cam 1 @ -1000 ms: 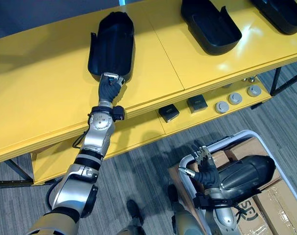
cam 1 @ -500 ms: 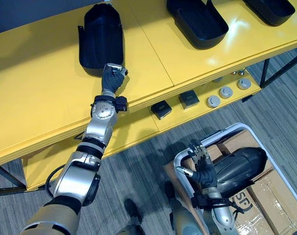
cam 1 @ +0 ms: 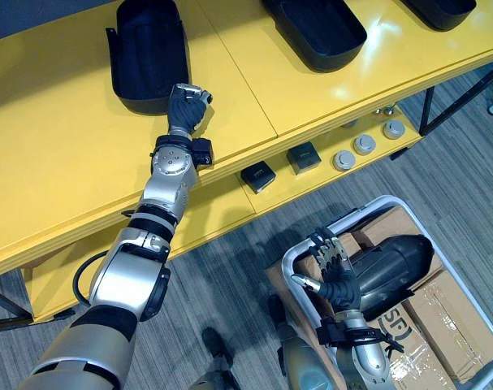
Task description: Walk over and take plastic housings, then place them on the shelf
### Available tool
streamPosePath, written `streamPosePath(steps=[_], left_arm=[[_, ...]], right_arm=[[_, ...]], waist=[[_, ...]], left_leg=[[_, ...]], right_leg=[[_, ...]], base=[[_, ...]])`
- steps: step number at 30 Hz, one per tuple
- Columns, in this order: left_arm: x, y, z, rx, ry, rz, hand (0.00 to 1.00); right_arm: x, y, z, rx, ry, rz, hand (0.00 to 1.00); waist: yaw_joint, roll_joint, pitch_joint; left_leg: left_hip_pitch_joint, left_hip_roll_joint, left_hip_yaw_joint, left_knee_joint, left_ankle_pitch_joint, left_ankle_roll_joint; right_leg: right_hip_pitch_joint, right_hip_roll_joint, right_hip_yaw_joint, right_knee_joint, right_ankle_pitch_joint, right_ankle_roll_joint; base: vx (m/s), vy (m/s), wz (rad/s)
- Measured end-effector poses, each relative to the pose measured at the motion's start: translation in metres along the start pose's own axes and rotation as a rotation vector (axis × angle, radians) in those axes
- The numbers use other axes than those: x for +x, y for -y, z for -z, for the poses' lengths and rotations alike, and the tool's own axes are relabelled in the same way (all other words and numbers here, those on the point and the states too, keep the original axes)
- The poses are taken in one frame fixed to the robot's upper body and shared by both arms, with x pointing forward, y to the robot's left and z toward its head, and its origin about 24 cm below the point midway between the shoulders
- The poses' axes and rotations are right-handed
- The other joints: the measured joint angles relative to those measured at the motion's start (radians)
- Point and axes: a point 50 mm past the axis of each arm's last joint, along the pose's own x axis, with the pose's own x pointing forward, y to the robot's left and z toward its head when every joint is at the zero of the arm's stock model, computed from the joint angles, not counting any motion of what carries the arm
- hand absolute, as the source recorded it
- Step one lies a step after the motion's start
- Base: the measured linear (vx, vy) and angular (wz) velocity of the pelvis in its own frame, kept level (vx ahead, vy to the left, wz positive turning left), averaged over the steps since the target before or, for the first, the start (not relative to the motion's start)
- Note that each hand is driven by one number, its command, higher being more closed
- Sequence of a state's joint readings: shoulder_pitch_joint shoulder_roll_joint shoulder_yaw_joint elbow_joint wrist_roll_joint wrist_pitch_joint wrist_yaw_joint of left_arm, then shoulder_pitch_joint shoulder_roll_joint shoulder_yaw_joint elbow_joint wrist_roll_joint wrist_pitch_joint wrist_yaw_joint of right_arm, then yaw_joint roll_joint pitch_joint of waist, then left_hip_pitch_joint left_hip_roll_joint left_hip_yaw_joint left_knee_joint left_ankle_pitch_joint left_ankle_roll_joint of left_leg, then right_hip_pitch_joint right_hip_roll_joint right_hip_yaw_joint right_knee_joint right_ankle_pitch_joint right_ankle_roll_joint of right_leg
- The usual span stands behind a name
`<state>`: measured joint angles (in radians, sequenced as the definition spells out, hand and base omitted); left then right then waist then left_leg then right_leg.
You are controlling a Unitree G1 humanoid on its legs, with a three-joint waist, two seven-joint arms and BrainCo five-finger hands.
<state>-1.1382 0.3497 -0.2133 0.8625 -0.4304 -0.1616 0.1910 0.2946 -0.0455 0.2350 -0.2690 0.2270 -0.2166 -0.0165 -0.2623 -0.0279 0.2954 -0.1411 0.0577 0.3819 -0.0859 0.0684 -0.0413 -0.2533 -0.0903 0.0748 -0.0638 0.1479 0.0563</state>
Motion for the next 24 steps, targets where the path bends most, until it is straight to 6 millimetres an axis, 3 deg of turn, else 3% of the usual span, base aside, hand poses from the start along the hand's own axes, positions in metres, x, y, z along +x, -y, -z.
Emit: streamPosePath(steps=[4, 5, 6, 9, 12, 16, 19, 22, 24], left_arm=[[-0.015, 0.02, -0.005, -0.061, 0.072, 0.071, 1.0], [-0.03, 0.029, -0.004, -0.108, 0.105, 0.1, 1.0], [-0.051, 0.038, 0.0, -0.178, 0.138, 0.127, 0.0], [-0.102, 0.056, 0.021, -0.357, 0.119, 0.135, 0.0], [-0.128, 0.042, 0.044, -0.384, 0.051, 0.049, 0.0], [-0.149, 0.003, 0.066, -0.328, -0.005, -0.137, 0.0], [-0.161, -0.024, 0.077, -0.254, -0.032, -0.264, 0.0], [-0.167, -0.03, 0.081, -0.224, -0.048, -0.3, 0.0], [-0.182, -0.033, 0.081, -0.199, -0.052, -0.329, 0.0]], right_arm=[[0.0, -0.001, 0.0, 0.002, -0.002, -0.003, 0.0], [0.0, -0.001, 0.001, 0.002, -0.002, -0.001, 0.0], [0.0, 0.0, 0.001, 0.003, -0.003, 0.007, 0.0], [-0.003, 0.006, 0.001, -0.005, -0.006, 0.048, 0.0], [-0.004, 0.015, 0.0, -0.044, -0.003, 0.088, 0.0], [-0.012, 0.024, 0.005, -0.071, -0.035, 0.127, 0.0], [-0.02, 0.031, 0.011, -0.08, -0.077, 0.148, 0.0], [-0.022, 0.036, 0.014, -0.088, -0.091, 0.165, 0.0], [-0.025, 0.044, 0.013, -0.101, -0.092, 0.203, 0.0]], waist=[[0.008, 0.0, 0.0], [0.01, 0.0, 0.0], [0.012, 0.001, -0.001], [0.037, 0.005, -0.011], [0.065, 0.016, -0.023], [0.085, 0.054, -0.081], [0.087, 0.068, -0.147], [0.088, 0.068, -0.167], [0.082, 0.067, -0.194]], left_leg=[[0.015, 0.0, -0.002, 0.0, 0.0, 0.0], [0.029, 0.0, -0.007, 0.0, 0.0, 0.0], [0.044, 0.0, -0.013, 0.0, 0.0, 0.0], [0.058, 0.005, -0.039, -0.001, -0.003, -0.002], [0.067, 0.004, -0.057, -0.002, -0.002, -0.002], [0.101, 0.003, -0.06, -0.006, -0.003, -0.003], [0.114, 0.003, -0.063, -0.006, -0.003, -0.004], [0.128, 0.003, -0.056, -0.006, -0.004, -0.004], [0.144, 0.003, -0.05, -0.006, -0.007, -0.009]], right_leg=[[0.017, -0.001, -0.003, -0.002, 0.0, 0.0], [0.036, -0.001, -0.006, -0.008, 0.0, 0.0], [0.056, -0.001, -0.012, -0.014, 0.0, 0.001], [0.082, 0.003, -0.043, -0.017, -0.003, 0.004], [0.1, 0.003, -0.061, -0.017, -0.007, 0.009], [0.135, 0.001, -0.064, -0.016, -0.017, 0.016], [0.15, 0.002, -0.067, -0.014, -0.021, 0.016], [0.158, 0.003, -0.062, -0.011, -0.022, 0.016], [0.168, 0.003, -0.055, -0.008, -0.03, 0.025]], base=[[0.03, 0.033, 0.01], [0.04, 0.033, 0.05], [0.05, 0.03, 0.09], [0.02, 0.017, 0.2], [-0.04, 0.017, 0.2], [-0.02, 0.013, 0.03], [0.0, 0.009, 0.03], [-0.02, 0.009, -0.07], [-0.01, 0.012, -0.12]])
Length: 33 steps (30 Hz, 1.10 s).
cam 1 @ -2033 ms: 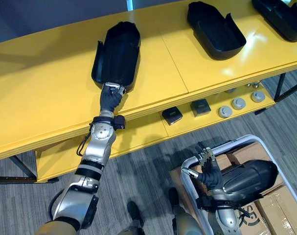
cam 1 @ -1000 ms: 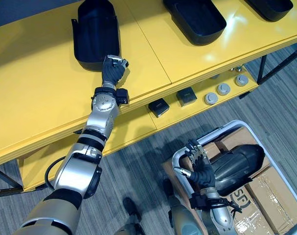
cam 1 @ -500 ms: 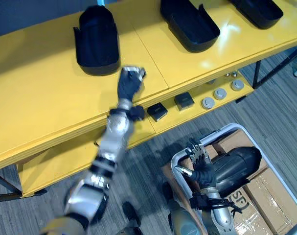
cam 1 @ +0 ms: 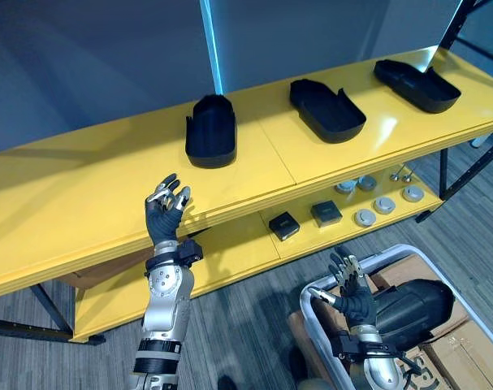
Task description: Walk over and take plastic housings, then place them on the shelf
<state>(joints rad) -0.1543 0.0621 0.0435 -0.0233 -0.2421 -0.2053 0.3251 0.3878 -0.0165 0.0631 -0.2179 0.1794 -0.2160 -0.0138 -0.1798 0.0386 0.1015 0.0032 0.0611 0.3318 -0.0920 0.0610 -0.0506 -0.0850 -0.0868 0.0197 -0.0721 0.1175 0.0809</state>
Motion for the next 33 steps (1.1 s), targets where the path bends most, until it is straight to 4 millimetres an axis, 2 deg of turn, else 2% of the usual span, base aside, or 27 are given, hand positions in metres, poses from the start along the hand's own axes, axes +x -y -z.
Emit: streamPosePath(steps=[4, 6, 8, 10, 12, 15, 16, 17, 18, 19, 20, 21, 22, 23, 24, 25, 27, 29, 31, 32, 33], left_arm=[[-0.032, -0.012, -0.008, 0.007, 0.024, -0.063, 0.0], [-0.049, -0.012, -0.005, 0.014, -0.004, -0.062, 0.0], [-0.058, -0.015, 0.001, 0.034, -0.039, -0.055, 0.0], [-0.062, -0.016, 0.003, 0.039, -0.054, -0.053, 0.0], [-0.063, -0.017, 0.004, 0.069, -0.053, -0.049, 0.0], [-0.063, -0.021, 0.005, 0.09, -0.055, -0.056, 0.0], [-0.062, -0.022, 0.005, 0.094, -0.054, -0.058, 0.0], [-0.062, -0.023, 0.004, 0.095, -0.051, -0.062, 0.0], [-0.062, -0.023, 0.004, 0.094, -0.05, -0.068, 0.0], [-0.062, -0.028, 0.002, 0.103, -0.037, -0.098, 0.0], [-0.061, -0.031, 0.001, 0.117, -0.03, -0.115, 0.0], [-0.061, -0.035, 0.0, 0.12, -0.021, -0.146, 0.0], [-0.061, -0.035, -0.001, 0.122, -0.02, -0.15, 0.0], [-0.061, -0.034, -0.002, 0.132, -0.01, -0.156, 0.0], [-0.061, -0.032, -0.005, 0.135, 0.009, -0.16, 0.0], [-0.061, -0.03, -0.008, 0.13, 0.023, -0.157, 0.0], [-0.059, -0.018, -0.019, 0.093, 0.074, -0.129, 0.0], [-0.059, -0.009, -0.025, 0.067, 0.108, -0.095, 0.0], [-0.06, -0.008, -0.028, 0.075, 0.129, -0.095, 0.0], [-0.06, -0.008, -0.03, 0.076, 0.137, -0.098, 0.0], [-0.06, -0.007, -0.03, 0.088, 0.143, -0.096, 0.0]], right_arm=[[-0.006, 0.023, -0.001, -0.034, -0.001, 0.112, 0.0], [-0.016, 0.045, -0.002, -0.057, -0.01, 0.226, 0.0], [-0.025, 0.062, -0.004, -0.078, -0.012, 0.317, 0.0], [-0.032, 0.076, -0.008, -0.104, 0.0, 0.392, 0.0], [-0.037, 0.09, -0.02, -0.133, 0.043, 0.478, 0.0], [-0.038, 0.097, -0.024, -0.145, 0.062, 0.524, 0.0], [-0.039, 0.097, -0.023, -0.146, 0.061, 0.537, 0.0], [-0.039, 0.098, -0.024, -0.146, 0.061, 0.544, 0.0], [-0.037, 0.097, -0.024, -0.147, 0.066, 0.542, 0.0], [-0.026, 0.093, -0.025, -0.144, 0.079, 0.503, 0.0], [-0.019, 0.089, -0.024, -0.137, 0.087, 0.477, 0.0], [-0.005, 0.079, -0.024, -0.124, 0.102, 0.411, 0.0], [-0.003, 0.077, -0.025, -0.123, 0.104, 0.4, 0.0], [0.003, 0.069, -0.026, -0.114, 0.114, 0.358, 0.0], [0.008, 0.061, -0.025, -0.099, 0.12, 0.326, 0.0], [0.01, 0.057, -0.025, -0.092, 0.121, 0.311, 0.0], [0.009, 0.049, -0.024, -0.071, 0.12, 0.285, 0.0], [0.002, 0.044, -0.029, -0.044, 0.135, 0.282, 0.0], [-0.005, 0.038, -0.036, -0.006, 0.167, 0.289, 0.0], [-0.007, 0.034, -0.039, 0.002, 0.174, 0.271, 0.0], [-0.007, 0.031, -0.04, 0.009, 0.176, 0.26, 0.0]], waist=[[0.001, -0.001, -0.035], [0.002, -0.006, -0.053], [0.0, -0.007, -0.061], [-0.002, -0.007, -0.063], [-0.006, -0.009, -0.071], [-0.021, -0.013, -0.075], [-0.026, -0.014, -0.075], [-0.019, -0.015, -0.073], [-0.012, -0.008, -0.069], [0.017, 0.014, -0.06], [0.027, 0.023, -0.054], [0.043, 0.03, -0.033], [0.047, 0.032, -0.03], [0.059, 0.043, -0.018], [0.063, 0.048, -0.007], [0.065, 0.047, -0.001], [0.089, 0.035, 0.025], [0.088, 0.026, 0.035], [0.093, 0.014, 0.038], [0.112, -0.003, 0.04], [0.111, -0.017, 0.042]], left_leg=[[0.048, 0.007, 0.029, 0.0, -0.011, -0.015], [0.077, 0.01, 0.029, 0.0, -0.016, -0.022], [0.091, 0.014, 0.04, 0.0, -0.02, -0.026], [0.1, 0.022, 0.07, 0.0, -0.028, -0.035], [0.114, 0.03, 0.138, 0.001, -0.039, -0.039], [0.123, 0.045, 0.216, 0.029, -0.065, -0.059], [0.105, 0.059, 0.222, 0.094, -0.108, -0.073], [0.063, 0.076, 0.184, 0.21, -0.185, -0.092], [0.032, 0.081, 0.128, 0.282, -0.233, -0.085], [-0.033, 0.09, -0.099, 0.443, -0.303, -0.019], [-0.056, 0.09, -0.174, 0.492, -0.317, -0.031], [-0.09, 0.069, -0.343, 0.574, -0.348, -0.041], [-0.094, 0.063, -0.371, 0.583, -0.355, -0.044], [-0.101, 0.043, -0.46, 0.596, -0.379, -0.045], [-0.102, 0.031, -0.503, 0.586, -0.397, -0.05], [-0.101, 0.028, -0.505, 0.576, -0.402, -0.043], [-0.078, 0.008, -0.504, 0.542, -0.414, -0.037], [-0.068, -0.025, -0.515, 0.547, -0.435, -0.008], [-0.082, -0.05, -0.492, 0.571, -0.458, 0.011], [-0.095, -0.058, -0.433, 0.589, -0.465, 0.027], [-0.117, -0.058, -0.376, 0.588, -0.451, 0.048]], right_leg=[[0.027, 0.009, 0.029, 0.009, -0.004, -0.006], [0.051, 0.016, 0.027, 0.017, -0.017, -0.006], [0.051, 0.021, 0.035, 0.027, -0.028, -0.001], [0.042, 0.029, 0.063, 0.035, -0.029, -0.002], [0.009, 0.05, 0.136, 0.054, -0.03, -0.004], [-0.016, 0.077, 0.217, 0.063, -0.03, -0.004], [-0.031, 0.09, 0.252, 0.07, -0.03, -0.004], [-0.052, 0.108, 0.3, 0.089, -0.029, -0.006], [-0.062, 0.123, 0.325, 0.099, -0.024, -0.013], [-0.071, 0.176, 0.397, 0.097, -0.001, -0.031], [-0.072, 0.19, 0.424, 0.095, 0.006, -0.031], [-0.084, 0.211, 0.471, 0.094, 0.02, -0.028], [-0.087, 0.214, 0.476, 0.094, 0.023, -0.026], [-0.103, 0.223, 0.494, 0.101, 0.029, -0.018], [-0.125, 0.225, 0.496, 0.116, 0.032, -0.011], [-0.137, 0.224, 0.494, 0.136, 0.032, -0.006], [-0.166, 0.214, 0.479, 0.233, -0.014, 0.02], [-0.172, 0.189, 0.438, 0.306, -0.062, 0.038], [-0.177, 0.175, 0.463, 0.299, -0.057, 0.054], [-0.182, 0.167, 0.518, 0.255, -0.033, 0.064], [-0.179, 0.134, 0.509, 0.171, -0.034, 0.051]], base=[[0.02, 0.006, -0.23], [0.0, 0.0, 0.0], [-0.04, -0.008, -0.14], [-0.06, -0.009, -0.45], [-0.07, -0.007, -0.86], [-0.02, -0.009, -0.94], [0.02, -0.038, -1.1], [0.04, -0.033, -1.09], [0.04, 0.019, -1.54], [0.07, 0.085, -1.44], [0.07, 0.124, -1.78], [0.04, 0.104, -1.04], [-0.01, 0.106, -0.96], [-0.01, 0.12, -0.42], [-0.01, 0.128, -0.3], [0.0, 0.122, 0.08], [-0.02, 0.117, 0.38], [-0.1, 0.117, 0.57], [-0.13, 0.14, -0.22], [-0.21, 0.211, -1.13], [-0.24, 0.22, -1.28]])
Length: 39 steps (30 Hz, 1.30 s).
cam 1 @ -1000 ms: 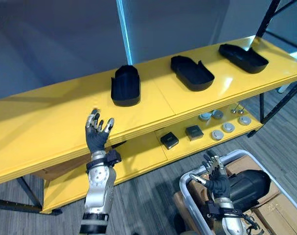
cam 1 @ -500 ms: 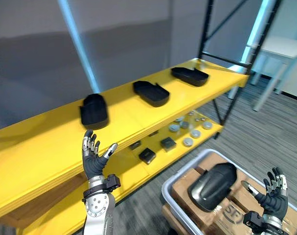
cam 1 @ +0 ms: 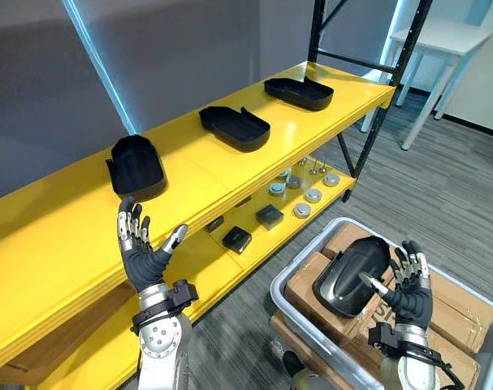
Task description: Walk over and take plastic housings, then place them on the shelf
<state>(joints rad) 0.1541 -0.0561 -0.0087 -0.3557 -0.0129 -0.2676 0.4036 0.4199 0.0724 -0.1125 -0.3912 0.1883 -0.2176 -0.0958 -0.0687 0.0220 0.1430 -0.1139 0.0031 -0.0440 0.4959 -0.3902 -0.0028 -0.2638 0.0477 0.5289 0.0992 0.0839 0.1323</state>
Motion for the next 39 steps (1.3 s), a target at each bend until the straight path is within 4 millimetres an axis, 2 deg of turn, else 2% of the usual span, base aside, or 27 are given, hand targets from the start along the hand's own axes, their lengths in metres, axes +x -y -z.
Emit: streamPosePath(steps=[1, 2, 3, 4, 5, 6, 7, 9, 11, 12, 14, 16, 21, 25, 27, 30, 31, 32, 33, 34, 35, 36, 37, 38, 39], left_arm=[[0.0, 0.001, 0.0, 0.004, 0.003, 0.003, 0.0], [0.0, -0.002, 0.0, 0.02, 0.003, -0.003, 0.0], [-0.001, -0.004, 0.001, 0.03, -0.001, -0.012, 0.0], [-0.002, -0.009, 0.004, 0.048, -0.019, -0.028, 0.0], [-0.002, -0.012, 0.007, 0.058, -0.03, -0.034, 0.0], [-0.001, -0.013, 0.008, 0.063, -0.032, -0.038, 0.0], [-0.001, -0.017, 0.012, 0.078, -0.048, -0.045, 0.0], [-0.002, -0.024, 0.018, 0.101, -0.071, -0.067, 0.0], [0.0, -0.032, 0.02, 0.122, -0.076, -0.094, 0.0], [-0.001, -0.036, 0.023, 0.135, -0.09, -0.106, 0.0], [0.001, -0.044, 0.022, 0.155, -0.086, -0.142, 0.0], [0.004, -0.048, 0.024, 0.163, -0.09, -0.164, 0.0], [0.01, -0.045, 0.041, 0.165, -0.142, -0.189, 0.0], [0.004, -0.048, 0.059, 0.195, -0.231, -0.205, 0.0], [0.0, -0.049, 0.07, 0.211, -0.283, -0.204, 0.0], [-0.013, -0.051, 0.092, 0.256, -0.397, -0.182, 0.0], [-0.023, -0.052, 0.107, 0.307, -0.475, -0.153, 0.0], [-0.027, -0.053, 0.113, 0.325, -0.504, -0.145, 0.0], [-0.034, -0.054, 0.124, 0.351, -0.569, -0.134, 0.0], [-0.034, -0.053, 0.127, 0.354, -0.58, -0.13, 0.0], [-0.036, -0.054, 0.131, 0.363, -0.603, -0.129, 0.0], [-0.04, -0.055, 0.135, 0.37, -0.627, -0.125, 0.0], [-0.041, -0.057, 0.136, 0.382, -0.635, -0.115, 0.0], [-0.043, -0.059, 0.139, 0.404, -0.652, -0.095, 0.0], [-0.044, -0.061, 0.141, 0.414, -0.662, -0.08, 0.0]], right_arm=[[0.0, -0.001, 0.001, 0.004, -0.003, -0.005, 0.0], [0.0, -0.005, 0.005, 0.012, -0.02, -0.017, 0.0], [0.001, -0.008, 0.008, 0.018, -0.029, -0.032, 0.0], [0.003, -0.012, 0.012, 0.019, -0.04, -0.051, 0.0], [0.005, -0.011, 0.018, 0.008, -0.058, -0.051, 0.0], [0.006, -0.01, 0.022, 0.003, -0.072, -0.05, 0.0], [0.007, -0.007, 0.03, -0.015, -0.103, -0.041, 0.0], [0.007, -0.005, 0.037, -0.037, -0.128, -0.039, 0.0], [0.009, -0.006, 0.044, -0.039, -0.15, -0.046, 0.0], [0.011, -0.005, 0.049, -0.049, -0.169, -0.055, 0.0], [0.012, -0.008, 0.053, -0.051, -0.188, -0.079, 0.0], [0.014, -0.009, 0.052, -0.05, -0.183, -0.086, 0.0], [0.029, -0.021, 0.057, -0.049, -0.179, -0.137, 0.0], [0.042, -0.036, 0.056, -0.035, -0.155, -0.149, 0.0], [0.048, -0.041, 0.053, -0.034, -0.134, -0.148, 0.0], [0.058, -0.05, 0.056, -0.058, -0.135, -0.17, 0.0], [0.067, -0.058, 0.058, -0.084, -0.139, -0.189, 0.0], [0.072, -0.062, 0.058, -0.099, -0.133, -0.2, 0.0], [0.082, -0.072, 0.055, -0.1, -0.117, -0.204, 0.0], [0.089, -0.075, 0.051, -0.1, -0.1, -0.197, 0.0], [0.104, -0.084, 0.045, -0.112, -0.073, -0.185, 0.0], [0.116, -0.089, 0.04, -0.127, -0.054, -0.18, 0.0], [0.124, -0.091, 0.038, -0.139, -0.049, -0.168, 0.0], [0.136, -0.095, 0.033, -0.142, -0.042, -0.144, 0.0], [0.146, -0.098, 0.029, -0.142, -0.036, -0.118, 0.0]], waist=[[0.001, 0.008, 0.003], [0.029, -0.002, 0.015], [0.044, -0.013, 0.016], [0.051, -0.012, 0.019], [0.046, -0.005, 0.018], [0.042, -0.006, 0.017], [0.035, -0.009, 0.016], [0.037, -0.018, 0.011], [0.041, -0.034, 0.011], [0.043, -0.015, 0.014], [0.056, -0.015, 0.02], [0.056, -0.013, 0.029], [0.059, -0.011, 0.082], [0.066, -0.003, 0.094], [0.081, 0.004, 0.1], [0.086, 0.006, 0.102], [0.091, 0.01, 0.103], [0.094, 0.01, 0.104], [0.101, 0.007, 0.111], [0.106, -0.002, 0.132], [0.111, 0.002, 0.159], [0.113, 0.03, 0.168], [0.13, 0.025, 0.183], [0.153, 0.026, 0.189], [0.159, 0.031, 0.197]], left_leg=[[-0.003, 0.014, 0.032, -0.011, 0.009, 0.014], [0.009, 0.044, 0.13, -0.047, 0.031, 0.018], [0.022, 0.054, 0.186, -0.076, 0.044, 0.019], [0.044, 0.078, 0.254, -0.121, 0.067, 0.019], [0.058, 0.103, 0.299, -0.149, 0.091, 0.017], [0.063, 0.113, 0.319, -0.163, 0.101, 0.014], [0.064, 0.129, 0.351, -0.187, 0.112, 0.007], [0.047, 0.138, 0.395, -0.2, 0.12, -0.006], [0.023, 0.129, 0.435, -0.214, 0.131, -0.025], [0.006, 0.137, 0.426, -0.224, 0.146, -0.028], [0.006, 0.159, 0.42, -0.241, 0.162, -0.037], [-0.001, 0.166, 0.415, -0.253, 0.171, -0.04], [-0.011, 0.159, 0.382, -0.259, 0.204, -0.054], [0.014, 0.144, 0.366, -0.287, 0.209, -0.052], [0.022, 0.139, 0.344, -0.29, 0.21, -0.051], [0.03, 0.116, 0.317, -0.292, 0.232, -0.052], [0.032, 0.108, 0.312, -0.286, 0.235, -0.053], [0.029, 0.107, 0.311, -0.28, 0.235, -0.053], [-0.013, 0.102, 0.296, -0.198, 0.235, -0.053], [-0.052, 0.099, 0.289, -0.141, 0.21, -0.062], [-0.071, 0.078, 0.258, -0.245, 0.209, -0.046], [-0.072, 0.087, 0.248, -0.364, 0.338, -0.015], [-0.074, 0.088, 0.243, -0.349, 0.35, -0.028], [-0.089, 0.081, 0.23, -0.347, 0.357, -0.023], [-0.096, 0.08, 0.221, -0.348, 0.357, -0.023]], right_leg=[[-0.016, -0.018, -0.061, -0.01, -0.011, -0.03], [-0.081, -0.045, -0.326, 0.059, -0.006, -0.045], [-0.101, -0.06, -0.461, 0.115, -0.01, -0.06], [-0.093, -0.077, -0.617, 0.217, -0.042, -0.105], [-0.055, -0.088, -0.682, 0.304, -0.105, -0.134], [-0.028, -0.096, -0.698, 0.34, -0.137, -0.133], [0.05, -0.124, -0.717, 0.37, -0.212, -0.119], [0.117, -0.157, -0.73, 0.306, -0.252, -0.108], [0.13, -0.152, -0.727, 0.175, -0.257, -0.092], [0.125, -0.123, -0.702, 0.127, -0.222, -0.092], [0.126, -0.081, -0.655, 0.057, -0.177, -0.109], [0.129, -0.062, -0.635, 0.006, -0.144, -0.116], [0.151, -0.063, -0.623, -0.069, -0.105, -0.116], [0.18, -0.071, -0.628, -0.094, -0.103, -0.114], [0.192, -0.073, -0.634, -0.095, -0.103, -0.114], [0.22, -0.095, -0.655, -0.114, -0.103, -0.114], [0.231, -0.104, -0.659, -0.12, -0.102, -0.112], [0.231, -0.106, -0.66, -0.12, -0.101, -0.112], [0.233, -0.121, -0.676, -0.118, -0.098, -0.111], [0.238, -0.136, -0.682, -0.11, -0.098, -0.111], [0.241, -0.149, -0.681, -0.099, -0.098, -0.111], [0.24, -0.13, -0.69, -0.089, -0.102, -0.105], [0.241, -0.136, -0.686, -0.08, -0.108, -0.096], [0.219, -0.141, -0.7, -0.053, -0.113, -0.089], [0.212, -0.144, -0.713, -0.036, -0.115, -0.086]], base=[[-0.27, 0.201, -1.67], [-0.19, 0.152, -1.7], [-0.17, 0.17, -2.26], [-0.11, 0.154, -1.87], [-0.07, 0.126, -1.6], [-0.03, 0.071, -1.27], [0.01, 0.009, -0.97], [0.0, -0.053, -0.87], [-0.01, -0.135, -0.8], [0.0, -0.146, -0.81], [0.01, -0.148, -0.84], [0.02, -0.103, -0.53], [0.04, -0.018, -0.08], [0.07, 0.017, 0.09], [0.08, 0.019, 0.08], [0.09, 0.03, 0.22], [0.07, 0.03, 0.1], [0.11, 0.046, 0.15], [0.07, 0.034, 0.22], [0.05, 0.052, 0.34], [0.02, 0.085, 0.31], [0.0, 0.084, 0.16], [0.04, 0.076, 0.13], [0.05, 0.042, 0.23], [0.1, 0.064, 0.36]])
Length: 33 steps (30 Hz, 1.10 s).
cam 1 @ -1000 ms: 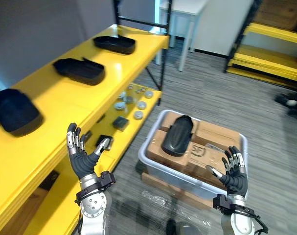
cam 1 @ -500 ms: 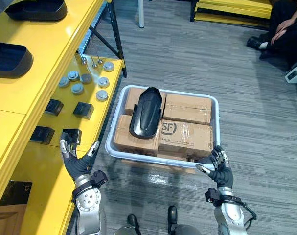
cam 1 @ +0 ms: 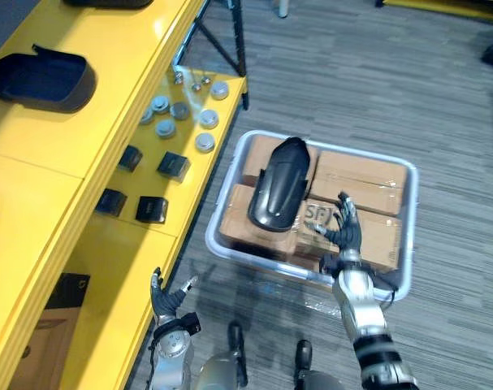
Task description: Walk over and take plastic housings, then place them on the shelf
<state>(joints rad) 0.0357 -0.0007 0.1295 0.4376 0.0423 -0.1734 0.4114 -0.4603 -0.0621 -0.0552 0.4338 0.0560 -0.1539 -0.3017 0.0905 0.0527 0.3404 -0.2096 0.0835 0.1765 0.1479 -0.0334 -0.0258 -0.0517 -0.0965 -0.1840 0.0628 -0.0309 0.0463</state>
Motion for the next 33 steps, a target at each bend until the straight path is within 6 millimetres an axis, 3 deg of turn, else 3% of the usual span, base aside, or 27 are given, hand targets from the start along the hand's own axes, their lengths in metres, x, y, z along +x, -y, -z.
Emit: streamPosePath(steps=[2, 4, 6, 7, 8, 13, 17, 22, 26, 33], left_arm=[[0.001, -0.007, 0.009, 0.039, -0.032, -0.001, 0.0], [0.0, -0.008, 0.02, 0.05, -0.078, -0.001, 0.0], [0.002, -0.013, 0.032, 0.081, -0.131, 0.003, 0.0], [0.003, -0.015, 0.033, 0.088, -0.137, 0.001, 0.0], [0.002, -0.015, 0.037, 0.082, -0.161, 0.002, 0.0], [-0.012, -0.008, 0.062, 0.091, -0.283, 0.019, 0.0], [-0.014, -0.013, 0.07, 0.074, -0.327, -0.002, 0.0], [-0.015, -0.016, 0.073, 0.056, -0.346, -0.009, 0.0], [-0.015, -0.016, 0.074, 0.04, -0.364, -0.014, 0.0], [-0.013, -0.013, 0.072, 0.011, -0.364, -0.016, 0.0]], right_arm=[[0.023, -0.005, -0.014, -0.017, 0.005, 0.048, 0.0], [0.041, -0.013, -0.036, -0.011, 0.045, 0.068, 0.0], [0.053, -0.016, -0.057, -0.018, 0.087, 0.109, 0.0], [0.056, -0.015, -0.064, -0.004, 0.103, 0.133, 0.0], [0.06, -0.016, -0.072, -0.004, 0.121, 0.142, 0.0], [0.054, -0.003, -0.057, -0.01, 0.063, 0.222, 0.0], [0.05, 0.006, -0.055, -0.066, 0.088, 0.25, 0.0], [0.048, 0.008, -0.06, -0.062, 0.118, 0.257, 0.0], [0.043, 0.009, -0.061, -0.08, 0.141, 0.257, 0.0], [0.049, 0.02, -0.071, -0.058, 0.154, 0.318, 0.0]], waist=[[0.024, 0.004, 0.023], [0.036, 0.03, 0.055], [0.038, 0.018, 0.072], [0.039, 0.003, 0.083], [0.043, 0.008, 0.089], [0.037, 0.011, 0.099], [0.037, 0.014, 0.102], [0.038, 0.021, 0.109], [0.037, 0.024, 0.112], [0.039, 0.042, 0.127]], left_leg=[[0.0, 0.004, -0.022, 0.009, 0.0, 0.0], [0.003, 0.034, -0.045, 0.032, -0.003, 0.006], [-0.014, 0.028, -0.053, 0.06, -0.015, 0.008], [-0.022, 0.015, -0.065, 0.081, -0.036, -0.005], [-0.047, 0.03, -0.074, 0.113, -0.056, -0.016], [-0.048, 0.069, -0.076, 0.139, -0.065, -0.03], [-0.042, 0.069, -0.074, 0.161, -0.08, -0.033], [-0.045, 0.064, -0.099, 0.239, -0.127, -0.032], [-0.119, 0.065, -0.126, 0.394, -0.194, -0.03], [-0.226, 0.055, -0.152, 0.443, -0.201, -0.032]], right_leg=[[-0.003, 0.002, -0.01, 0.039, 0.0, 0.0], [-0.059, 0.019, -0.012, 0.136, -0.045, 0.009], [-0.077, 0.011, -0.011, 0.031, -0.029, 0.003], [-0.085, -0.003, -0.014, 0.018, 0.031, 0.008], [-0.087, 0.009, -0.015, 0.02, 0.014, 0.008], [-0.083, 0.043, -0.011, 0.036, 0.015, 0.007], [-0.072, 0.043, 0.004, 0.04, 0.006, -0.004], [-0.078, 0.026, -0.006, 0.154, -0.084, -0.005], [-0.173, -0.003, -0.016, 0.381, -0.196, -0.007], [-0.285, -0.023, -0.03, 0.471, -0.222, -0.009]], base=[[0.1, 0.043, 0.32], [0.04, -0.019, 0.14], [0.01, -0.056, 0.31], [0.01, -0.122, 0.28], [0.02, -0.142, 0.14], [0.01, -0.097, -0.05], [0.0, -0.001, -0.02], [-0.04, 0.009, 0.14], [-0.08, -0.008, 0.12], [-0.13, -0.007, 0.08]])
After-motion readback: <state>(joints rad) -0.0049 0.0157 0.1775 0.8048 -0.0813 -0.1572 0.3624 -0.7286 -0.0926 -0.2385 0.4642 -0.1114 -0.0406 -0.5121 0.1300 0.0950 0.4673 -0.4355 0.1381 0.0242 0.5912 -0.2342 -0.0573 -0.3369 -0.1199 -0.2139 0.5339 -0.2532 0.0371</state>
